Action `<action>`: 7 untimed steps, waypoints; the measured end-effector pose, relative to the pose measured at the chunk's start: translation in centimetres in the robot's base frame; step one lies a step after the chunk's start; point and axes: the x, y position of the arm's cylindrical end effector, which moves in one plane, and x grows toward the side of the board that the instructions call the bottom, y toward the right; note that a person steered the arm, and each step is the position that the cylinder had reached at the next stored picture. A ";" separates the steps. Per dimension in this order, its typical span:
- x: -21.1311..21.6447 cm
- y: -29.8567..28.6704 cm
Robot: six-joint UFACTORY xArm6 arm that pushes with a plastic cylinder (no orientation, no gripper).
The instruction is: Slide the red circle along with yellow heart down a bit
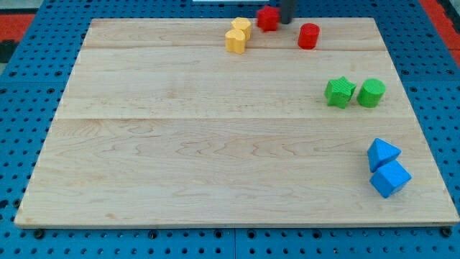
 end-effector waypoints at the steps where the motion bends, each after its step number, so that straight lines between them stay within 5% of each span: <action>1: 6.3 -5.3; 3: 9.5 -2.9; 4: 11.7 5.0; 5: 8.5 13.2; 7: 3.6 5.0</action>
